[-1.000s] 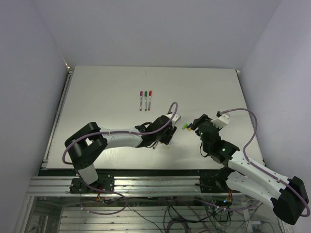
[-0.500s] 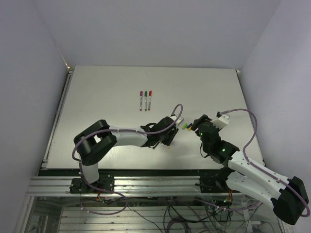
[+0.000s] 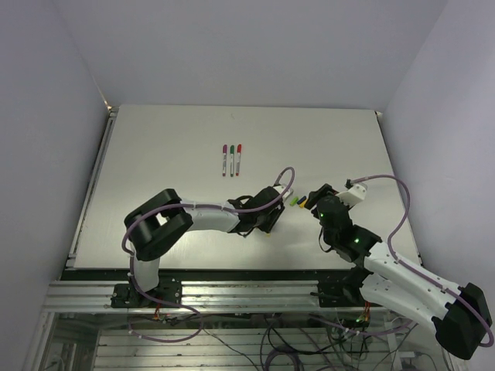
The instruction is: Insert the pens into the pen caps
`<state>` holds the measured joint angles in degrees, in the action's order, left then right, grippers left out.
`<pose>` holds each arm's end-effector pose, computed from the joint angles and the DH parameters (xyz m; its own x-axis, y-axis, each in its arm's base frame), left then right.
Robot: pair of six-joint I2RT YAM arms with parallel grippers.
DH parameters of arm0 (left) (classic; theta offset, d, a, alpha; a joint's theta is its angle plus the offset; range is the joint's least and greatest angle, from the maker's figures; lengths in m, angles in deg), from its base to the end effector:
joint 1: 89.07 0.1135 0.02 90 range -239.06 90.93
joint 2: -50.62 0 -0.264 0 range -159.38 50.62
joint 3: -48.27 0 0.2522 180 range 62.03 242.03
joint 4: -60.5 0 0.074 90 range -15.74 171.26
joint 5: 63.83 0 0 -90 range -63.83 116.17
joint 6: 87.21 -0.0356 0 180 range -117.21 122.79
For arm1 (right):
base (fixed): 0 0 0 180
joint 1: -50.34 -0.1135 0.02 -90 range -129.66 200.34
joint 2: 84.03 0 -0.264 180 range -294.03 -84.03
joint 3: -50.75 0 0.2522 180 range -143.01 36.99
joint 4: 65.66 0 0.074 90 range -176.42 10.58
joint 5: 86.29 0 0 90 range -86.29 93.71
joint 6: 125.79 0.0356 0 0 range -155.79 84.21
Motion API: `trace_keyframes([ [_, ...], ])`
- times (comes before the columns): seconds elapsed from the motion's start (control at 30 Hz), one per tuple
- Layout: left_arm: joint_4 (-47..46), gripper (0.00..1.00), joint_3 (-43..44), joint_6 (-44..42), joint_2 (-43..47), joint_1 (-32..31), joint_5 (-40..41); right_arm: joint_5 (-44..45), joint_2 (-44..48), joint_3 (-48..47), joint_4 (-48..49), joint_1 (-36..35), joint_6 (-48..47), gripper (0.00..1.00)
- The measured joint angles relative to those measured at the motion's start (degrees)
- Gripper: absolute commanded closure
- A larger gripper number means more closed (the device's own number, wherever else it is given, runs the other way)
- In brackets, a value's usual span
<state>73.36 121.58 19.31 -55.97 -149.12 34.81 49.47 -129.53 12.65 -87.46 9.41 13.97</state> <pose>0.1953 -0.3282 0.1494 -0.5739 0.4330 -0.6951 0.6691 0.7373 -0.0932 0.1462 0.0930 0.2211 -0.2263 0.5086 -0.8307 0.2913 0.8491 0.4406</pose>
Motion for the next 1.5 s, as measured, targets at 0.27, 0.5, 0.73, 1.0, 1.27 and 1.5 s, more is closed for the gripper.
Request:
trace_keyframes([
  [0.27,1.2,0.61,1.0,0.0,-0.7,-0.2,0.1,-0.2,0.0,0.3,0.0,0.0,0.4,0.39],
  [0.5,2.7,0.68,3.1,-0.1,-2.3,-1.0,0.5,-0.2,1.1,0.3,0.0,0.0,0.7,0.39],
  [0.73,3.2,0.86,4.0,0.5,-2.9,-1.2,1.4,-0.1,3.1,0.3,-0.4,0.0,1.0,0.4],
  [1.0,3.0,0.93,3.9,1.0,-2.9,-1.5,1.8,-0.1,4.1,0.3,-0.5,0.0,1.6,0.42],
  [1.27,2.2,0.93,1.9,2.4,-0.7,-1.6,1.5,-0.2,1.0,0.0,-1.8,0.0,1.4,0.5],
  [1.5,2.7,0.93,-0.4,2.8,9.6,-2.0,2.1,-0.2,-7.7,-4.4,-4.6,0.1,0.9,0.55],
])
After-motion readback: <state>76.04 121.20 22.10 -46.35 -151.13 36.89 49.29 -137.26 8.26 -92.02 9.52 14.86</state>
